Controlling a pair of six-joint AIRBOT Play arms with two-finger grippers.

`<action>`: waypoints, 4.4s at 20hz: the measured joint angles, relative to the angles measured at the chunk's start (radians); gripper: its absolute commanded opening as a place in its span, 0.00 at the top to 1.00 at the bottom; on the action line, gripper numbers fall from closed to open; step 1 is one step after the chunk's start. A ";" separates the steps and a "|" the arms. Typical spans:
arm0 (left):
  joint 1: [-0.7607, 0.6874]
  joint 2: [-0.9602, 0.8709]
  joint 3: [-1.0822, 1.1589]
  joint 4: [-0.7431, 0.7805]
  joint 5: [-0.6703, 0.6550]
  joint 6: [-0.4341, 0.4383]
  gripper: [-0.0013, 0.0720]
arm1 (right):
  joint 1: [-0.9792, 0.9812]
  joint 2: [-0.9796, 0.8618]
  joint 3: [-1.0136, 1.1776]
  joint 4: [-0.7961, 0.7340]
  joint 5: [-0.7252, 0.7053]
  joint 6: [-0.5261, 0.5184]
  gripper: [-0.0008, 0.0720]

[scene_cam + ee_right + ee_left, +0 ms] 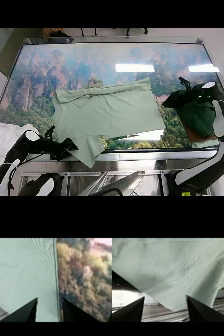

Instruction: Fold the shirts.

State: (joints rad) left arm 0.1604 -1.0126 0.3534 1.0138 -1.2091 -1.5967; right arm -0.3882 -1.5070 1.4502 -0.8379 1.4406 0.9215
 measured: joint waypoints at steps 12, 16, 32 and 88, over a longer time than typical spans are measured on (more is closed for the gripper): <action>0.000 -0.133 0.115 -0.130 0.200 0.150 0.97 | 0.000 -0.002 -0.061 -0.049 0.031 0.005 0.49; 0.003 -0.082 0.189 -0.037 0.156 0.127 0.96 | 0.000 0.000 -0.137 -0.063 0.046 0.020 0.49; 0.004 -0.014 0.251 0.042 0.162 0.126 0.96 | 0.140 0.222 -0.418 -0.093 -0.041 0.056 0.77; -0.117 -0.880 1.541 0.060 -0.085 0.224 0.04 | 0.063 0.119 -0.232 0.114 -0.478 -0.033 0.17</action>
State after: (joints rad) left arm 0.0433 -1.8931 1.8942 1.0737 -1.2945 -1.3724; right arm -0.3248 -1.3876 1.2186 -0.7242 0.9630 0.8886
